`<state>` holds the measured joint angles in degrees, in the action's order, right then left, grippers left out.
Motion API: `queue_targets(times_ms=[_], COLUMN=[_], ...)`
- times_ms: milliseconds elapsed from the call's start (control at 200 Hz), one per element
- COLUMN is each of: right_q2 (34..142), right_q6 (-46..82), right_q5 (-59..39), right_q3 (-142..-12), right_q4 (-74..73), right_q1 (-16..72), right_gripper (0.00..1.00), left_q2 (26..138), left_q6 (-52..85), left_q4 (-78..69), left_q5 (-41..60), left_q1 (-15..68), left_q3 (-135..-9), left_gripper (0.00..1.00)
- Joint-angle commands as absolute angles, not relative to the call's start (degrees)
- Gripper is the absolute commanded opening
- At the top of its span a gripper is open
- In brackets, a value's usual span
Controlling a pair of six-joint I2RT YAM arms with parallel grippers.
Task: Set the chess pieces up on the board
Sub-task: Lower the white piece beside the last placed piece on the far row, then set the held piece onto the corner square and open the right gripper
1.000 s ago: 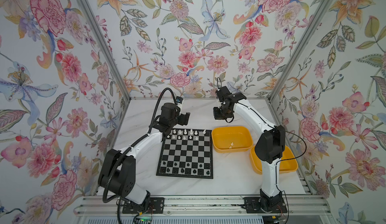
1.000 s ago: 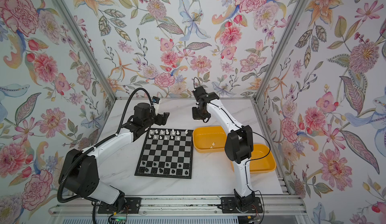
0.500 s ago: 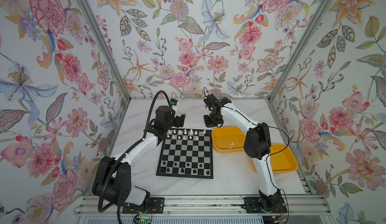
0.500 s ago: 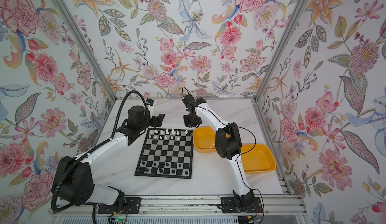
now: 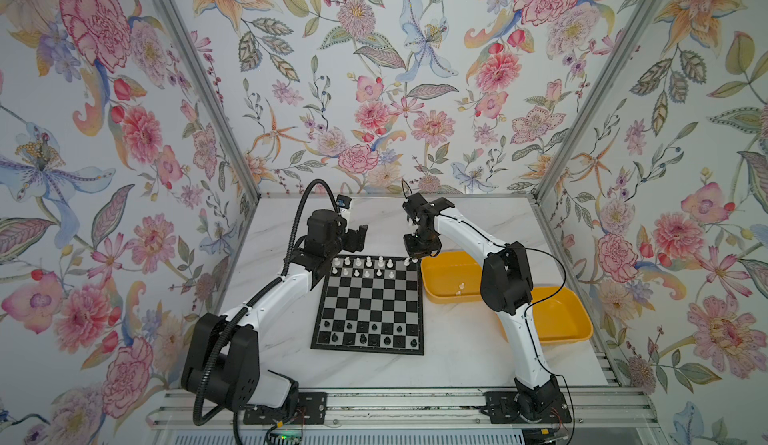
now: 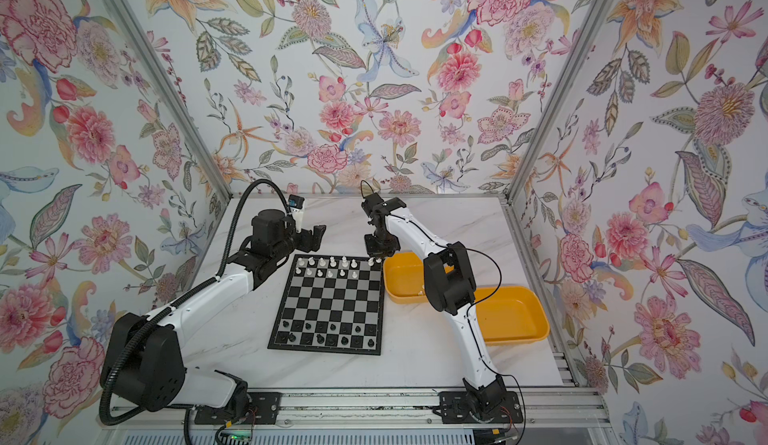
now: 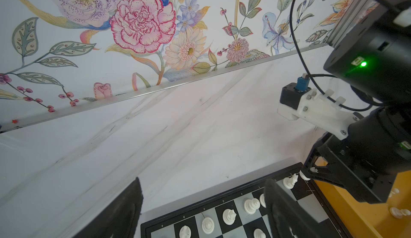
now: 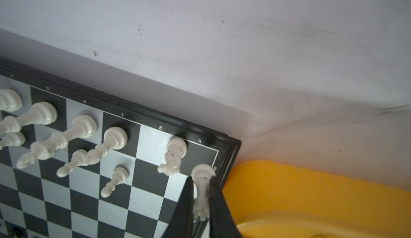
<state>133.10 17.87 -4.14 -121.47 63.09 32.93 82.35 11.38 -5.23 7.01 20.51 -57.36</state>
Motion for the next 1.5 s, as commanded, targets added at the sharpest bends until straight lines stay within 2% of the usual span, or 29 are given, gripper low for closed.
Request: queue_targets(times_ms=[0, 1496], right_q2=[134.38, 140.28], right_q6=[16.71, 17.70], right_q5=[-4.75, -6.53], right_q3=[-121.03, -126.58], right_q4=[64.42, 64.86], right_q1=[33.31, 34.28], right_gripper=[0.13, 0.13], left_q2=[81.57, 79.80], left_q6=[12.22, 12.13], left_q4=[-5.95, -6.37], left_q5=[6.25, 7.37], left_q1=[19.80, 17.17], left_q3=[-56.51, -54.20], left_gripper=[0.87, 0.86])
